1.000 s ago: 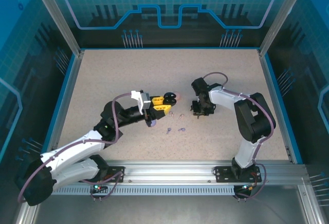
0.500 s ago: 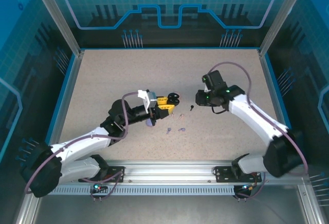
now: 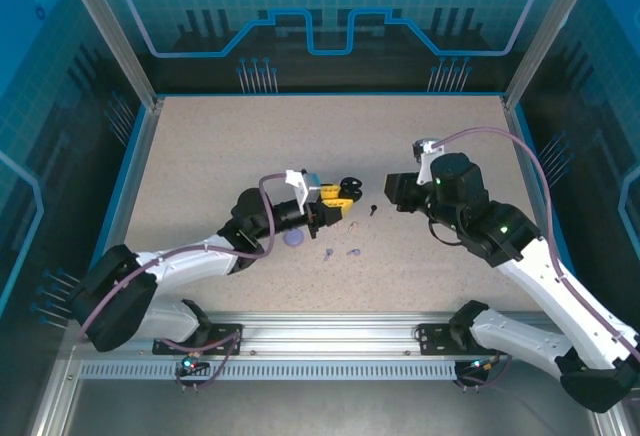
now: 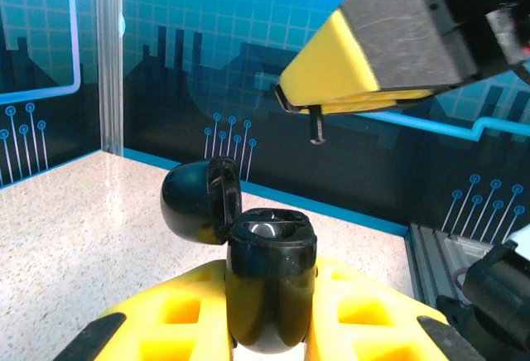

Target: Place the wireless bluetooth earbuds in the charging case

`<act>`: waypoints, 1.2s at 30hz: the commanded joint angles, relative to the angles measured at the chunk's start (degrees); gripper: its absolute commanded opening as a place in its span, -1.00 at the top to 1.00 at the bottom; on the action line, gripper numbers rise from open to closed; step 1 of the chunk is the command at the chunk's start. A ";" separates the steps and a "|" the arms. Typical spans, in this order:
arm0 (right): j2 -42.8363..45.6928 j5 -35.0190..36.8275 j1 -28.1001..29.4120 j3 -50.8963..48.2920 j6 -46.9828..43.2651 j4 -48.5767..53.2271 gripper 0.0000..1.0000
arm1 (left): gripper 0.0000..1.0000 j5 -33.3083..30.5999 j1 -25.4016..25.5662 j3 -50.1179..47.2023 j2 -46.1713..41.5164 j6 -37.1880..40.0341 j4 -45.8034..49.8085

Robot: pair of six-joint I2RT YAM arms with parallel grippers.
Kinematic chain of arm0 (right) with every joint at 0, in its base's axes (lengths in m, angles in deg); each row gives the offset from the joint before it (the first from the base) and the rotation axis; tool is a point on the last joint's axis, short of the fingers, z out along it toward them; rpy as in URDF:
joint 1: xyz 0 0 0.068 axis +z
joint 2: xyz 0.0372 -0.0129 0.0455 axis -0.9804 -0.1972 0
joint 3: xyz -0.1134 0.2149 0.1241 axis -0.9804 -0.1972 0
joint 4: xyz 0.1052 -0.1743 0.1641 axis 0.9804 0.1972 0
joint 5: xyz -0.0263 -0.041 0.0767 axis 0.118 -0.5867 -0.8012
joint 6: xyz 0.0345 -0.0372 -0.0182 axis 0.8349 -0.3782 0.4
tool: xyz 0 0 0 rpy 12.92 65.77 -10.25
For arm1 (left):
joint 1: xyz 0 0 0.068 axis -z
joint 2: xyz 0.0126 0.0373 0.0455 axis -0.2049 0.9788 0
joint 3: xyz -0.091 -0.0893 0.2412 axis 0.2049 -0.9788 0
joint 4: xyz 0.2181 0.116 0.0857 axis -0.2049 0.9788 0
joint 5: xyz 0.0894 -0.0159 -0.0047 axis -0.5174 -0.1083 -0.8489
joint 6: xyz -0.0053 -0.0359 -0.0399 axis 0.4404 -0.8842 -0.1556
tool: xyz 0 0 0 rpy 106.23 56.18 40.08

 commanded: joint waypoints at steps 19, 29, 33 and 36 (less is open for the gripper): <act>-4.55 13.19 11.74 2.33 -1.75 -10.07 0.52 | 0.96 -0.50 1.10 3.08 2.51 -2.13 -6.41; -5.84 13.61 12.11 1.79 -1.41 -10.36 0.52 | 0.96 -0.77 1.21 3.17 2.22 -2.10 -5.71; -5.94 13.39 12.42 1.47 -1.14 -10.16 0.52 | 0.96 -0.99 1.23 3.09 2.08 -2.04 -5.54; -5.94 13.20 12.69 1.03 -0.73 -10.32 0.52 | 0.96 -1.07 1.22 3.01 1.98 -2.07 -5.54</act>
